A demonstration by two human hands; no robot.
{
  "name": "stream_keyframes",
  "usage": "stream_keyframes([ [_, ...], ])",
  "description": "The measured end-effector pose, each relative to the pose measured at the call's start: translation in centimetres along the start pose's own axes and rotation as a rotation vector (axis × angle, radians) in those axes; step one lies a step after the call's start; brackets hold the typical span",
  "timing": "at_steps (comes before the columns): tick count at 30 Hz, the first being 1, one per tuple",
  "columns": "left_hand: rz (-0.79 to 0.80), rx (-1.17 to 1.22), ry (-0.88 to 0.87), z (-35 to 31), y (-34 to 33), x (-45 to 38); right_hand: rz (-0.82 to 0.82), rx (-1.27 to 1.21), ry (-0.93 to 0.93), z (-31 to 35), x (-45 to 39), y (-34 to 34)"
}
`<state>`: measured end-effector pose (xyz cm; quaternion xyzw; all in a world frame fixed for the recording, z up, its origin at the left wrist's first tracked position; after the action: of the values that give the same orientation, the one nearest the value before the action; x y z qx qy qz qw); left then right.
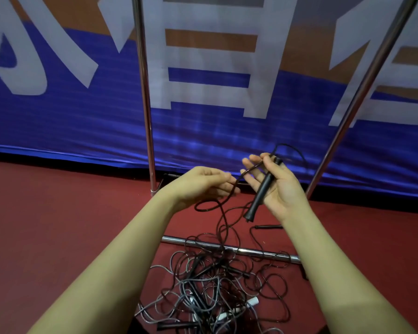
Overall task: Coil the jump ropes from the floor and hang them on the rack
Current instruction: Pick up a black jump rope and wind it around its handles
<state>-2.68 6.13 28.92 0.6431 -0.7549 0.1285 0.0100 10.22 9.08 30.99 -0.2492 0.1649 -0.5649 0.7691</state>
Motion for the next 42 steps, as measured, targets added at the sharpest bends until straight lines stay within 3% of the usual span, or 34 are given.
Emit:
stream_keyframes([
  [3, 0.084, -0.041, -0.066, -0.3, -1.1, 0.2, -0.036, -0.06, 0.038, 0.6, -0.1, 0.4],
  [7, 0.069, -0.057, -0.108, -0.8, -1.3, 0.4, -0.033, -0.07, 0.043, 0.4, -0.2, 0.5],
  [11, -0.01, 0.139, -0.196, -2.3, -0.5, 0.5, -0.008, -0.041, 0.004, -0.1, -0.5, 0.7],
  [17, -0.18, 0.391, -0.344, -3.9, 1.6, 0.7, 0.151, 0.317, -0.162, -3.2, 0.3, -0.6],
  [23, -0.27, 0.46, -0.396, -4.6, 2.4, 1.0, 0.264, 0.554, -0.149, -4.1, 0.9, -1.7],
  [34, -0.308, 0.315, -0.318, -3.8, 2.8, 0.7, 0.136, 0.54, -0.091, -3.8, 0.3, -0.2],
  [38, -0.289, 0.396, -0.333, -4.1, 2.7, 0.7, -0.029, 0.587, -0.048, -3.5, -0.2, 1.4],
  [42, -0.253, 0.544, -0.357, -4.4, 2.8, 0.5, -0.058, 0.674, -0.076, -3.8, -0.5, 2.2],
])
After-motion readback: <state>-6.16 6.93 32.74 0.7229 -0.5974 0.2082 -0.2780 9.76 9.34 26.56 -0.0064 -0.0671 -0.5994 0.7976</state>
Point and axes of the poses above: each hand's wrist, its own x-axis away from the middle knuckle, its own y-axis out of the back of the hand, z = x × y, the point moved 8 cm from there along -x, towards the middle knuckle, and after that the axes turned 9 degrees about x, right-handed, at the moved point
